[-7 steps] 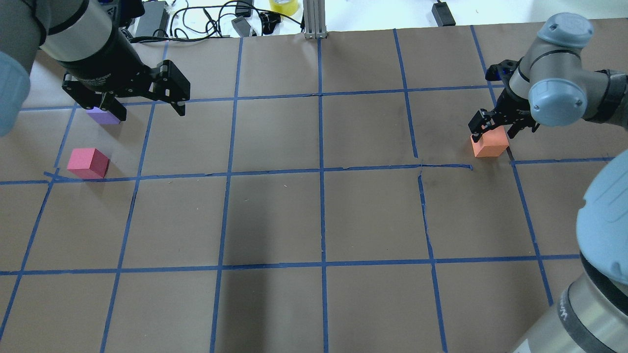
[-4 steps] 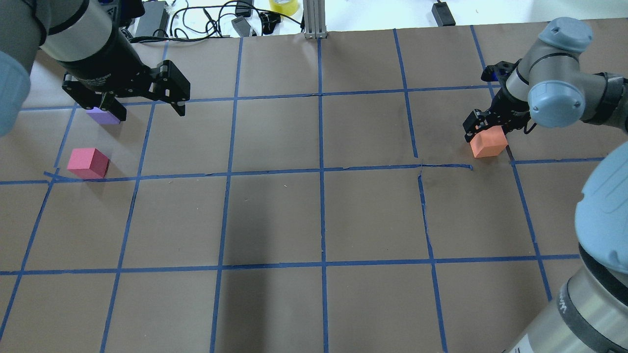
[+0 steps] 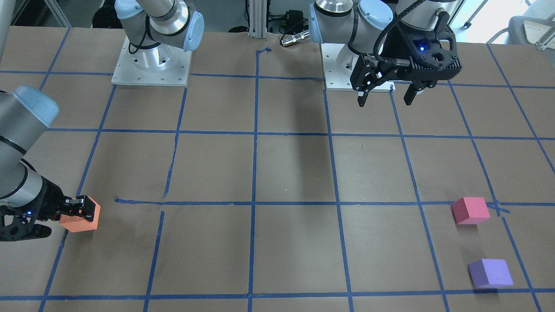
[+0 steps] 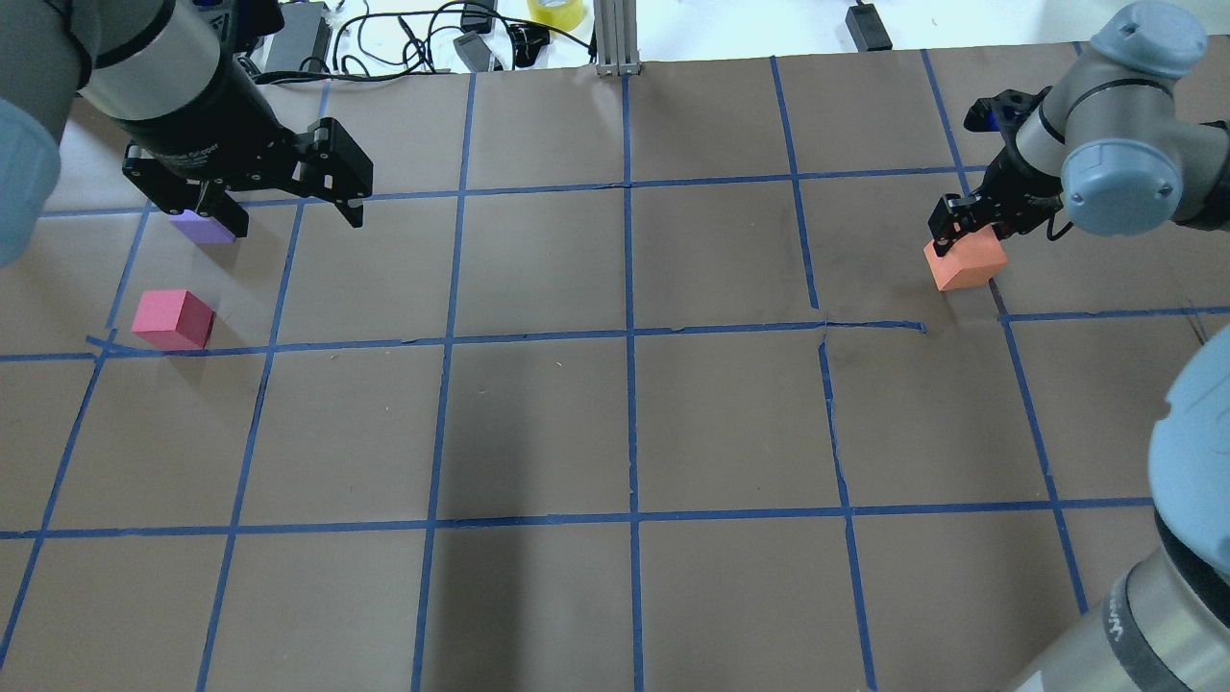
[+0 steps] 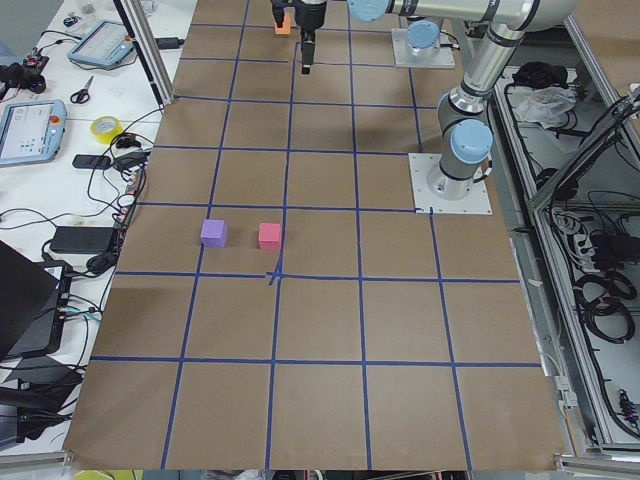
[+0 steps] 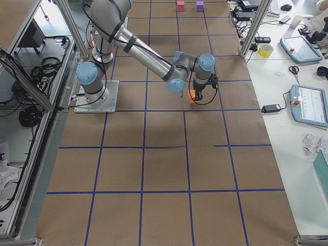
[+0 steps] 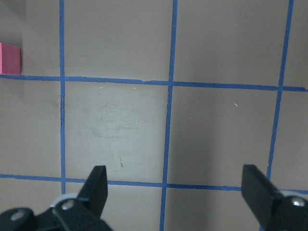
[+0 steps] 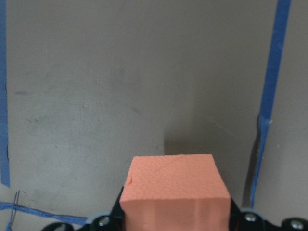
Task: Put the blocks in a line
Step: 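Close the right gripper on the orange cube and lift it, then carry the orange cube toward the table center and lower it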
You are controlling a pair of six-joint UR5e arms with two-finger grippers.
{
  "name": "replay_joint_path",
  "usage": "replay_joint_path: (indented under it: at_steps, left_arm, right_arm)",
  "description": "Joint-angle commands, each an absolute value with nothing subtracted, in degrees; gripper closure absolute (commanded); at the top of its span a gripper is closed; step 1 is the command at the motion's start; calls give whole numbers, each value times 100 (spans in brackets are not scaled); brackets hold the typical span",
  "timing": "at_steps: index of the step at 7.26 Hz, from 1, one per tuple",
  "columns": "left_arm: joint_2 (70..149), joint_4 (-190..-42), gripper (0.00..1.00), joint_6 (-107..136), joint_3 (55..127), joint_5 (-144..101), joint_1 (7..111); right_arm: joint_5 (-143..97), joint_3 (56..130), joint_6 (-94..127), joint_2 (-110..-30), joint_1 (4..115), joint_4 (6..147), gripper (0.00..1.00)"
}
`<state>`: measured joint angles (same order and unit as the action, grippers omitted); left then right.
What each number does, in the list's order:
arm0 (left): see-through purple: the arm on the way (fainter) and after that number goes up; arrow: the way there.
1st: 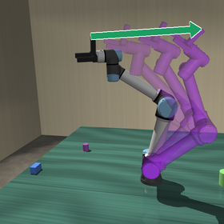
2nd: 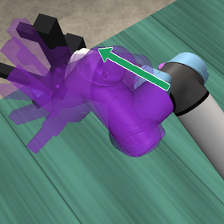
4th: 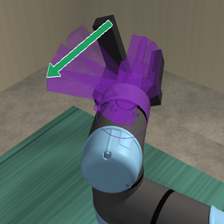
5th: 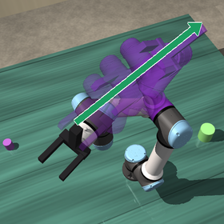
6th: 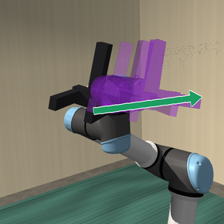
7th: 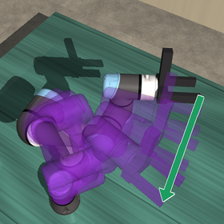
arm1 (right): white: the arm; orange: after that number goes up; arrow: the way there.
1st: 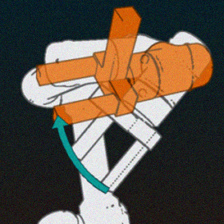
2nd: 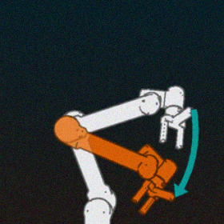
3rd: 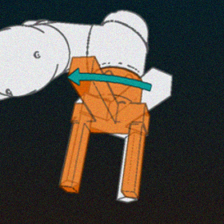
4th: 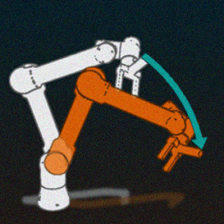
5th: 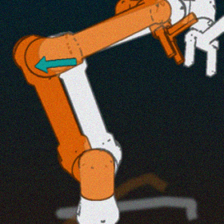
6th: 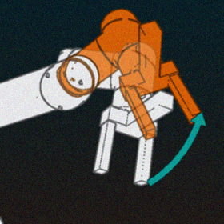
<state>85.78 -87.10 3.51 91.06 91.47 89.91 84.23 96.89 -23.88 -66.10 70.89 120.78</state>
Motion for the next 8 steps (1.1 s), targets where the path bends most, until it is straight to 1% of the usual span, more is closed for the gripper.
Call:
replay_joint_path:
  at_steps: [1,2,3,6,8]
  left_arm:
    - [8578,-8710,0,352,9105,9149,8991]
    - [8578,-8710,0,352,9105,9149,8991]
    - [8578,-8701,0,352,9105,9141,8991]
    - [8578,-8701,0,352,9105,9141,8991]
    - [8578,-8701,0,352,9105,9141,8991]
  right_arm:
    - [8089,9677,-1527,-7657,7311,12129,100]
    - [8086,9651,-711,-7734,7748,12042,100]
    - [8095,9563,-494,-7708,8204,12093,100]
    - [8777,8740,314,-7007,9681,12103,100]
    - [8824,8255,867,-6358,10421,12181,100]
